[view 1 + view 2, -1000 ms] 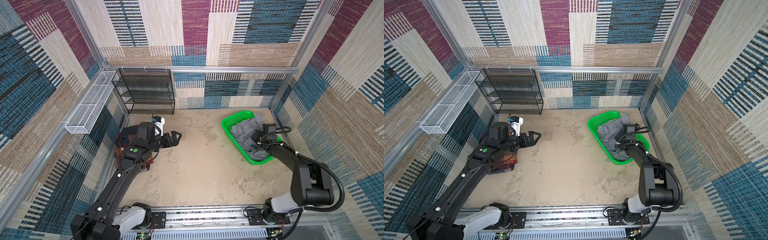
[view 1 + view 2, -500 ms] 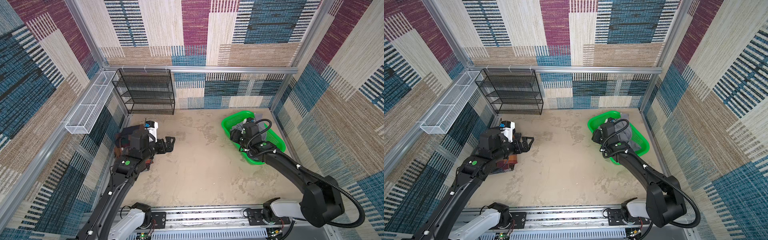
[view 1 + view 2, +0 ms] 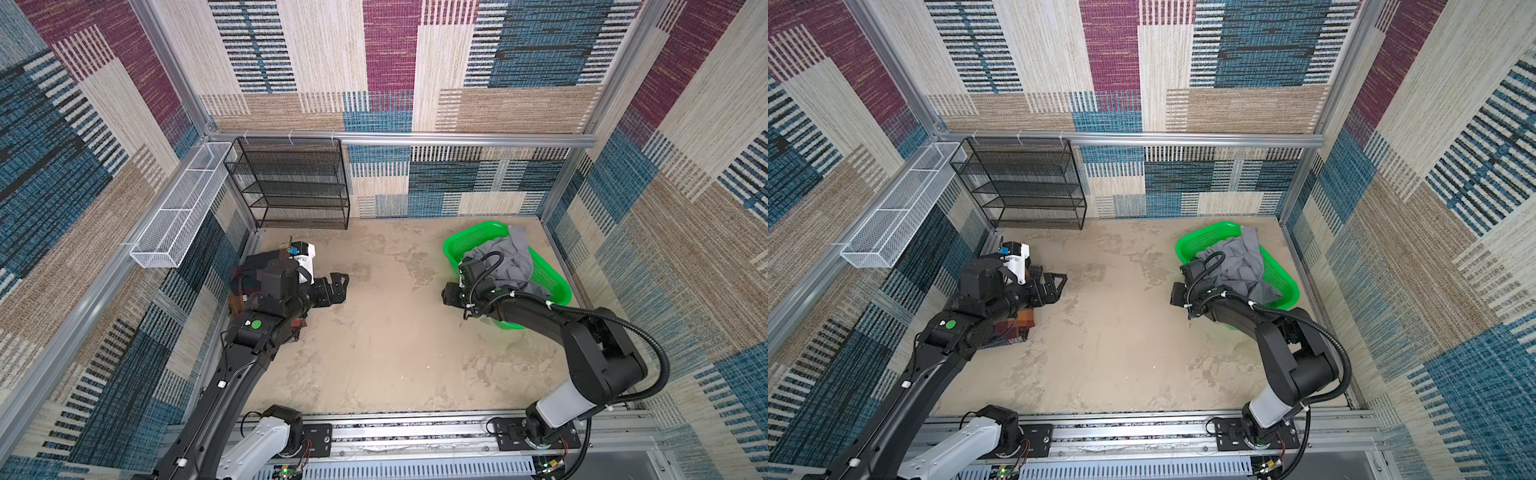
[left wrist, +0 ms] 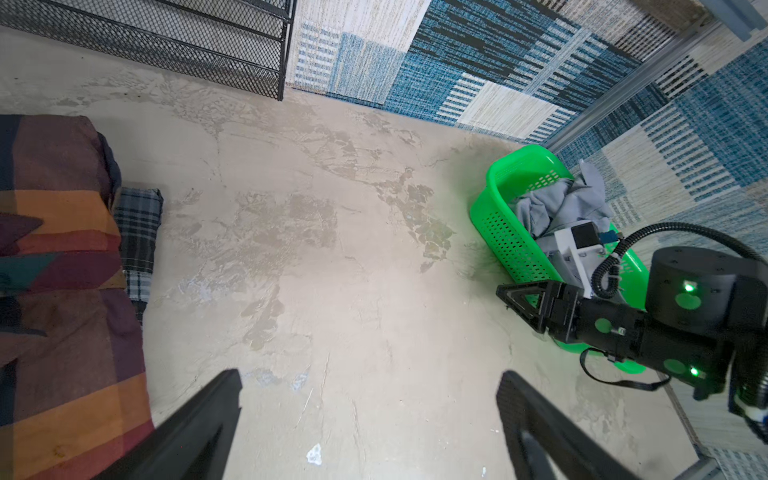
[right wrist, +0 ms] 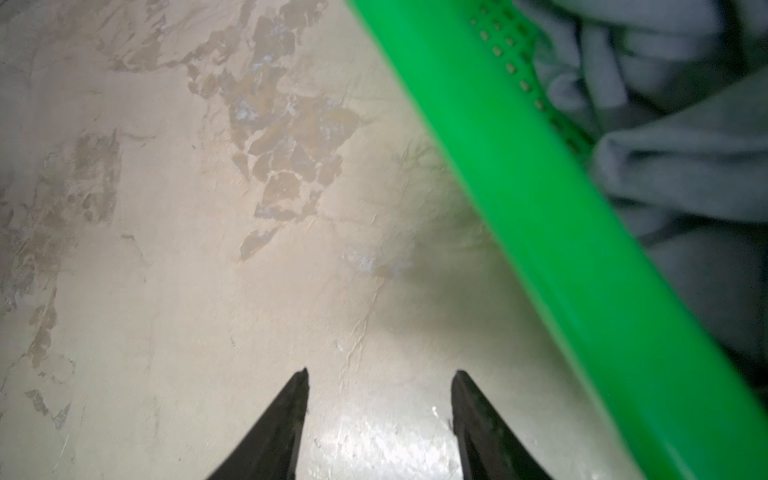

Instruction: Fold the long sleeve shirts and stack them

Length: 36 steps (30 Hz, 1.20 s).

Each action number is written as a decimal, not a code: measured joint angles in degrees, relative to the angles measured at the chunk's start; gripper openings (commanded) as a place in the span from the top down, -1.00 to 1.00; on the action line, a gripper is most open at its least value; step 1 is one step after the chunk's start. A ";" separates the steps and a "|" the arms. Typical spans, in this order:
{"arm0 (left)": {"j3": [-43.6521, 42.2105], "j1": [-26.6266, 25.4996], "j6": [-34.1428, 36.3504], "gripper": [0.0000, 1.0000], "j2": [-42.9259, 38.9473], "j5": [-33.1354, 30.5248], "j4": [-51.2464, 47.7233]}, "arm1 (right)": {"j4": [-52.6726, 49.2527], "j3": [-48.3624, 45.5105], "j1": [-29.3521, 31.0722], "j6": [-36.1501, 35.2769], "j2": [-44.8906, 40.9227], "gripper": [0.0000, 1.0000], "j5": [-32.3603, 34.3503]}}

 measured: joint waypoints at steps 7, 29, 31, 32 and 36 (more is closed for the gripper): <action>0.02 0.17 0.04 -0.98 0.55 -0.13 0.00 | 0.26 10.75 -4.48 -6.27 9.68 -0.13 1.40; -0.26 3.08 -0.04 -0.98 -0.02 0.48 0.28 | -7.69 35.74 -10.80 -13.29 21.35 -0.73 11.50; -0.87 3.54 -0.09 -0.98 -0.68 0.48 0.68 | -8.22 33.42 -10.08 -12.41 15.15 -0.88 11.28; -1.25 3.76 -0.28 -0.98 -1.03 0.48 0.76 | -8.09 32.59 -9.84 -12.22 12.28 -0.95 11.23; -2.69 4.28 -1.20 -0.98 -2.56 0.26 1.46 | -6.64 29.35 -10.51 -11.10 1.57 -1.00 14.58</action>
